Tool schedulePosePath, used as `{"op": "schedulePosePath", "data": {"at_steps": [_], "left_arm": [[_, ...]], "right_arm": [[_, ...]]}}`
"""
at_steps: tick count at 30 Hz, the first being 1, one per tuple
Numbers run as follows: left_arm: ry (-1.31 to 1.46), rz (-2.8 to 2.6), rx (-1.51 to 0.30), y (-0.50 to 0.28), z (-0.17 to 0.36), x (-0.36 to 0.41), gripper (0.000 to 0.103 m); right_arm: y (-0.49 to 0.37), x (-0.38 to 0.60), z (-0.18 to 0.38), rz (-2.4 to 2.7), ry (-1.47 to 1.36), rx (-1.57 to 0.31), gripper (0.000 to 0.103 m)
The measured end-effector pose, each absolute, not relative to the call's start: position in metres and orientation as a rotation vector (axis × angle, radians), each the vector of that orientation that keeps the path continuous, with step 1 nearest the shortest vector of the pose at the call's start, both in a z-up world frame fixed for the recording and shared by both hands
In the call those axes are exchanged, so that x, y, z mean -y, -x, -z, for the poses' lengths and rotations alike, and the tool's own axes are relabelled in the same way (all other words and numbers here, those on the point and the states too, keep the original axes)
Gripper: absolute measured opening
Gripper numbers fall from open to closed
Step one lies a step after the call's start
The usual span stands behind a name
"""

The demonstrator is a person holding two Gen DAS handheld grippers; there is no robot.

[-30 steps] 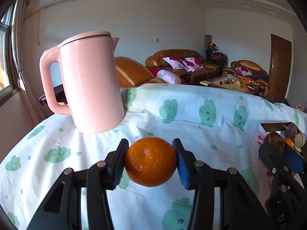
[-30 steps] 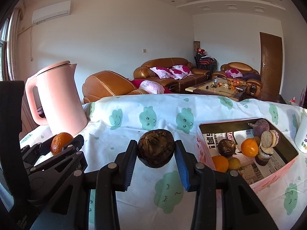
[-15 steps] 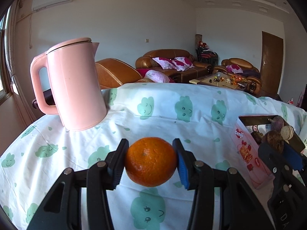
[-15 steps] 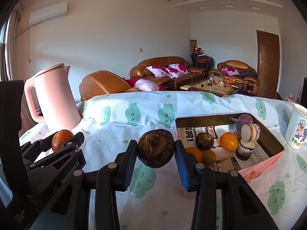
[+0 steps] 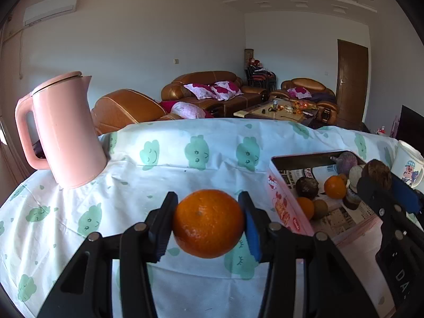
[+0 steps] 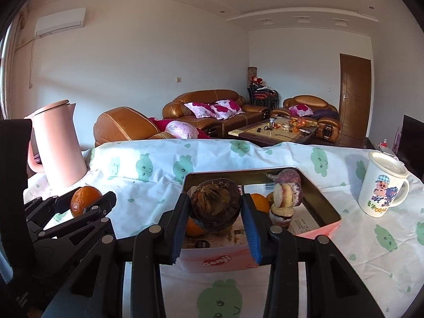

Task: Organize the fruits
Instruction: 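Carry the orange and the date toward the tin with both tools, then release the orange into the tin with left tool while right tool drops the date in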

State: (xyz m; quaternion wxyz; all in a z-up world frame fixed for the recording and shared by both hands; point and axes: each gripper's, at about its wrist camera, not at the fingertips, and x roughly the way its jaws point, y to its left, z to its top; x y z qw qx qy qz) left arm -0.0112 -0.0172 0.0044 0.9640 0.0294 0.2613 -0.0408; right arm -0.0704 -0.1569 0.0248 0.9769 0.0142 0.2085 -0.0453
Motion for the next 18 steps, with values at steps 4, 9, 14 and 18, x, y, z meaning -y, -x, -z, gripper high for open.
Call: {"op": "schedulePosePath", "data": {"at_steps": [4, 9, 14, 18], "left_arm": [[-0.079, 0.117, -0.518, 0.012, -0.007, 0.039, 0.049], [-0.09, 0.159, -0.512, 0.01, -0.009, 0.066, 0.049], [-0.098, 0.195, -0.512, 0.005, -0.011, 0.095, 0.049], [-0.092, 0.218, -0.526, -0.003, -0.009, 0.115, 0.049]], "right_arm": [[0.071, 0.173, -0.026, 0.113, -0.035, -0.417, 0.042], [0.07, 0.194, -0.029, 0.143, -0.04, -0.408, 0.042], [0.066, 0.212, -0.029, 0.175, -0.041, -0.411, 0.042], [0.058, 0.226, -0.029, 0.21, -0.017, -0.417, 0.042]]}}
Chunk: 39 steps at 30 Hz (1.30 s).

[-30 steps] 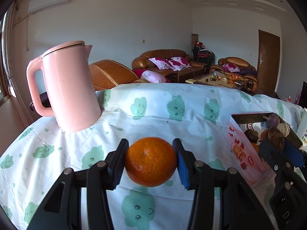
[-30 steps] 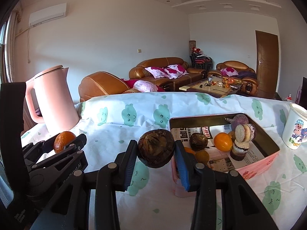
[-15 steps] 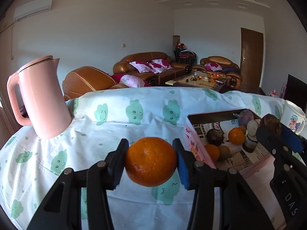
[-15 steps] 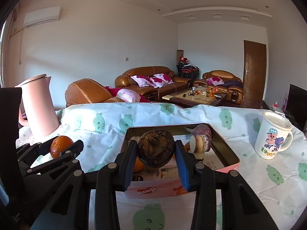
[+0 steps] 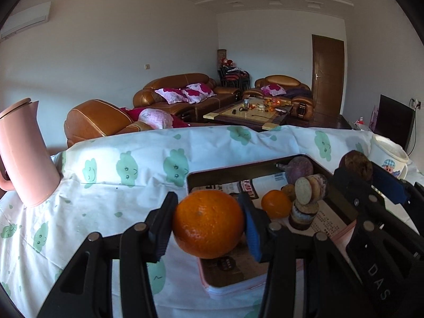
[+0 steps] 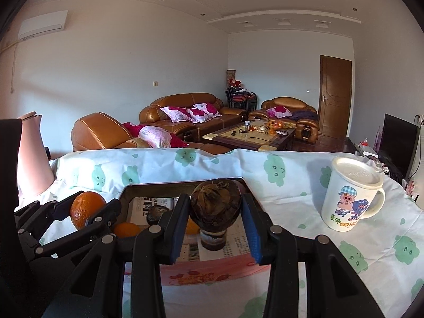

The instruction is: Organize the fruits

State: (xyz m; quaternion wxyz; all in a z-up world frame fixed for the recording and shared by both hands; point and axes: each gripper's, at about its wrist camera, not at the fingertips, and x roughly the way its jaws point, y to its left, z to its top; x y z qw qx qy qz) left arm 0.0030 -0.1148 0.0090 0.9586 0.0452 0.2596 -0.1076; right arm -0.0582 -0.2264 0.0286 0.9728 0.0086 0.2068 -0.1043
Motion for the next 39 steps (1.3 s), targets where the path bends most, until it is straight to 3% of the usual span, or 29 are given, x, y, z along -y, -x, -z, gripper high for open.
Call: {"op": "schedulePosePath", "data": {"at_steps": [10, 17, 23, 25, 27, 31, 39], "left_arm": [[-0.05, 0.248, -0.665, -0.034, 0.007, 0.128, 0.049], [-0.032, 0.237, -0.639, -0.03, 0.004, 0.121, 0.052], [-0.062, 0.115, -0.546, -0.017, -0.006, 0.109, 0.082], [-0.034, 0.094, -0.532, -0.015, -0.008, 0.1, 0.095], [0.002, 0.081, -0.517, -0.012, -0.01, 0.09, 0.102], [0.06, 0.091, -0.484, -0.003, -0.016, 0.074, 0.103], [0.062, 0.073, -0.416, 0.017, -0.018, 0.062, 0.103]], "right_arm": [[0.016, 0.257, -0.009, 0.113, -0.064, -0.57, 0.043], [0.007, 0.26, -0.005, 0.035, -0.096, -0.603, 0.043], [0.014, 0.259, -0.009, 0.035, -0.087, -0.576, 0.047], [0.019, 0.26, -0.012, 0.047, -0.088, -0.554, 0.054], [0.024, 0.263, -0.015, 0.049, -0.106, -0.529, 0.061], [0.034, 0.265, -0.02, 0.034, -0.139, -0.482, 0.081], [0.06, 0.239, -0.031, 0.12, -0.042, -0.359, 0.082]]}}
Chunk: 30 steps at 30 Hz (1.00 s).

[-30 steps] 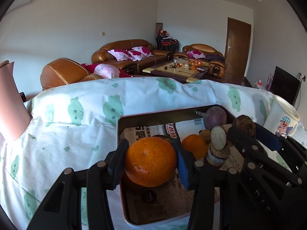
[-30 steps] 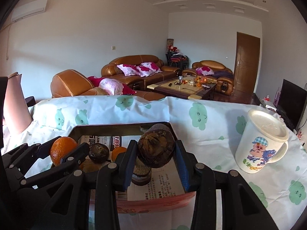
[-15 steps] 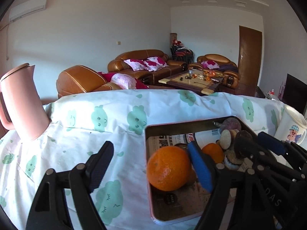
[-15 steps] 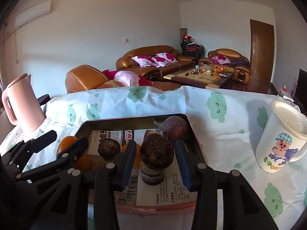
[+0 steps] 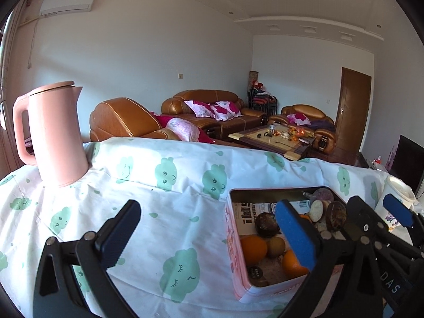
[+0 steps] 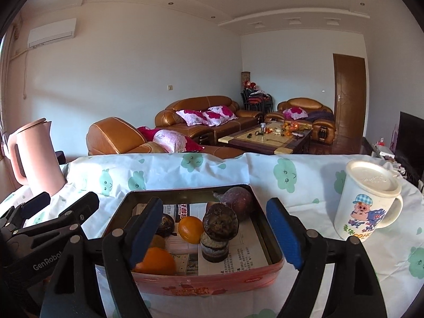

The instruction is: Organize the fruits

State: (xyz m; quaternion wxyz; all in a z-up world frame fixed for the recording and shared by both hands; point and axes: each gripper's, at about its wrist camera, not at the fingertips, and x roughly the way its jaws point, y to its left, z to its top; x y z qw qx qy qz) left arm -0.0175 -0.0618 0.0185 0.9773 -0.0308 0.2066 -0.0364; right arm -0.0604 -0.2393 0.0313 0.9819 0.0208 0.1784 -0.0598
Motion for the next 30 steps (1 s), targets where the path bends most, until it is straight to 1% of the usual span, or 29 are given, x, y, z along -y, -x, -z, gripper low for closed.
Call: {"op": "schedulePosePath", "data": {"at_steps": [13, 30], "left_arm": [[-0.001, 0.087, -0.33, 0.04, -0.02, 0.07, 0.103], [-0.015, 0.092, -0.336, 0.042, -0.022, 0.07, 0.103]], "right_arm": [[0.085, 0.238, -0.033, 0.182, -0.05, -0.298, 0.083], [0.098, 0.242, -0.035, 0.217, -0.061, -0.266, 0.084]]}}
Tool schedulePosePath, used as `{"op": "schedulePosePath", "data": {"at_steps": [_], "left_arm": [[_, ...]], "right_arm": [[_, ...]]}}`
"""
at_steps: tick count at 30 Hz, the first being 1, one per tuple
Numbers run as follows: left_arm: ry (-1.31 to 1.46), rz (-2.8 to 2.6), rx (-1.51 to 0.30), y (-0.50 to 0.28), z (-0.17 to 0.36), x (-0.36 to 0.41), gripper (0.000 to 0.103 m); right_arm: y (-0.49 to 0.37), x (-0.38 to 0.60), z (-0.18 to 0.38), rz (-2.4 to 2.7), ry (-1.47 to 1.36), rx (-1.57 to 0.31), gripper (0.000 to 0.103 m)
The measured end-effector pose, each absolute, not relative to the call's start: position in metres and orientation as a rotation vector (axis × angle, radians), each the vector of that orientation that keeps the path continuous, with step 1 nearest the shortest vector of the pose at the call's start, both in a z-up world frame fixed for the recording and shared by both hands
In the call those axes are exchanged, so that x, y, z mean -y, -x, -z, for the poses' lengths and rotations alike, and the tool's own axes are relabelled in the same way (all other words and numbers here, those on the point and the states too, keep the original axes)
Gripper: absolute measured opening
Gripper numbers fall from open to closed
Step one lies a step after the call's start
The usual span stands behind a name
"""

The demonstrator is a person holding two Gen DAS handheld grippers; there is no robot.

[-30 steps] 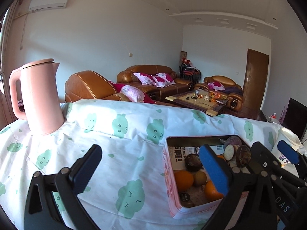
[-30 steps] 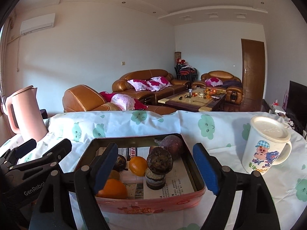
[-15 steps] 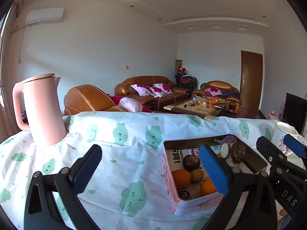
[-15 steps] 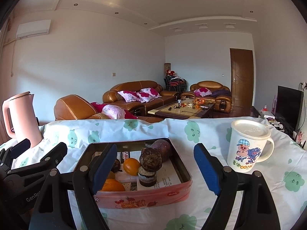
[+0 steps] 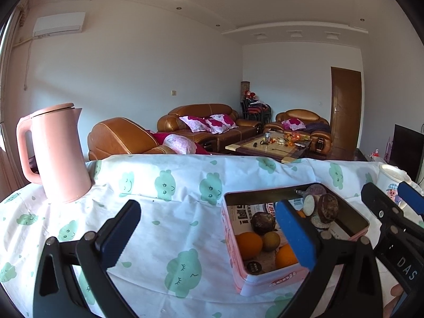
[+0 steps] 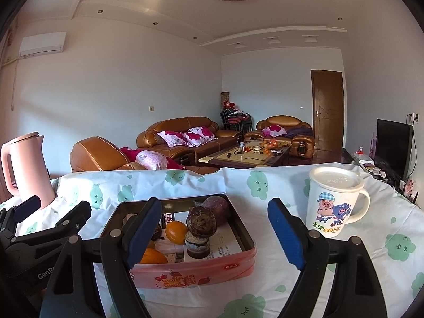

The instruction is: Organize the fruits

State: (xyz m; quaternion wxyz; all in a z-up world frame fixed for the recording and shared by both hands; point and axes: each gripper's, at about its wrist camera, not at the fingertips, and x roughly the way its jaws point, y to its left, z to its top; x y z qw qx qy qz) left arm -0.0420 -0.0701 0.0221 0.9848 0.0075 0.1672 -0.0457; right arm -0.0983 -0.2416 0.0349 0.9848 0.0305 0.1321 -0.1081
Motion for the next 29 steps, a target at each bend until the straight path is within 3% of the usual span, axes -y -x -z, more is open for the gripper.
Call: {"op": "schedulePosePath", "data": {"at_steps": [29], "left_arm": [[-0.028, 0.126, -0.327, 0.0403, -0.0253, 0.0721, 0.103]], "right_arm": [[0.0991, 0.2398, -0.0356, 0.22, -0.067, -0.268, 0.084]]}}
